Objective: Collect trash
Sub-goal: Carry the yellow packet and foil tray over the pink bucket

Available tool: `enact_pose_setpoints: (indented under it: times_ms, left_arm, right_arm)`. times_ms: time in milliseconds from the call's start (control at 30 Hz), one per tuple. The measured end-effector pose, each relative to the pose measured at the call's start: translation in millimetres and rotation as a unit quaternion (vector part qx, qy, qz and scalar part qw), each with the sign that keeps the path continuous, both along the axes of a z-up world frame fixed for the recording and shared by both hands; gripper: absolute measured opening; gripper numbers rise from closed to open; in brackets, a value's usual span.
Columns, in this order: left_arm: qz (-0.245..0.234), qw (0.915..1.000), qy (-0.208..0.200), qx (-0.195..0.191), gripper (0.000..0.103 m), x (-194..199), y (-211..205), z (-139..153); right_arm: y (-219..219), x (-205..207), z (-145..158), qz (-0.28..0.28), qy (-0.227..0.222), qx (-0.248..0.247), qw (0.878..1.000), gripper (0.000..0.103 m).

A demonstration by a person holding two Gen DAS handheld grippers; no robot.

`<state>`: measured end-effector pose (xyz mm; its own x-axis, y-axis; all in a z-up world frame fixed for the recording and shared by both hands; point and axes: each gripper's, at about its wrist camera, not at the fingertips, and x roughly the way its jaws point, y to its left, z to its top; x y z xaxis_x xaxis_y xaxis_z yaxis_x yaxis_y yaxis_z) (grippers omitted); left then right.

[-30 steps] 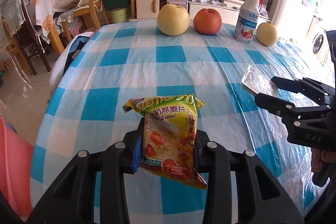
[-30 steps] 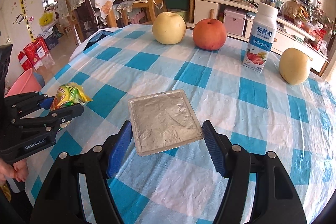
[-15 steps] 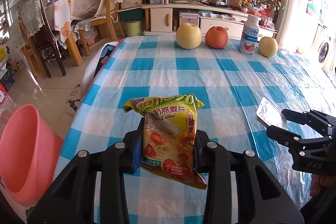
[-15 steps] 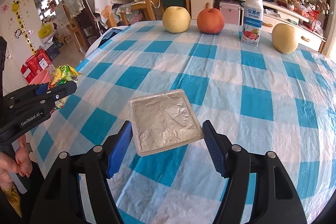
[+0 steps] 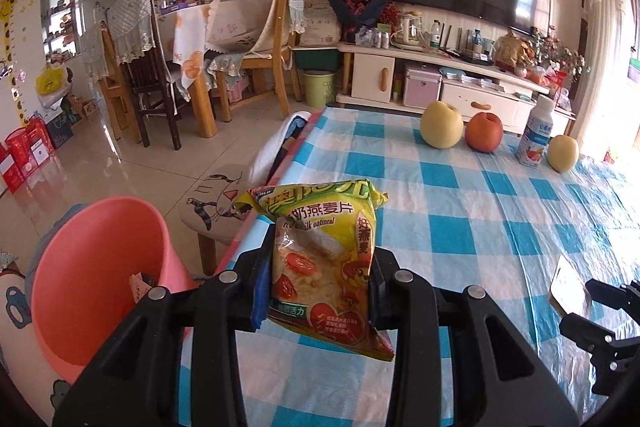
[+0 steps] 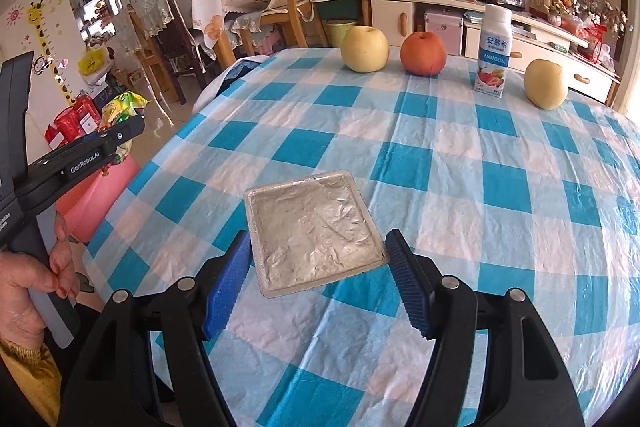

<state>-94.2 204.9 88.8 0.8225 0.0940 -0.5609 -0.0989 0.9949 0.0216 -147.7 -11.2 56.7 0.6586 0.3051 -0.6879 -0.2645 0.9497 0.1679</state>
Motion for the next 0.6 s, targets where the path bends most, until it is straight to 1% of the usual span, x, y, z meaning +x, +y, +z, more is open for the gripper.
enact_pose_setpoints:
  times_ms: [267,600]
  left_arm:
    - [0.047,0.9987,-0.017,-0.01,0.038,-0.6,30.1,5.8]
    - [0.104,0.9927,-0.034,-0.05,0.038,-3.0,77.6,13.5]
  right_arm:
    - [36.6,-1.5,13.2,0.024,-0.004,0.003,1.0,0.069]
    - [92.2,4.7,35.1,0.073,-0.019,-0.002,0.997,0.069]
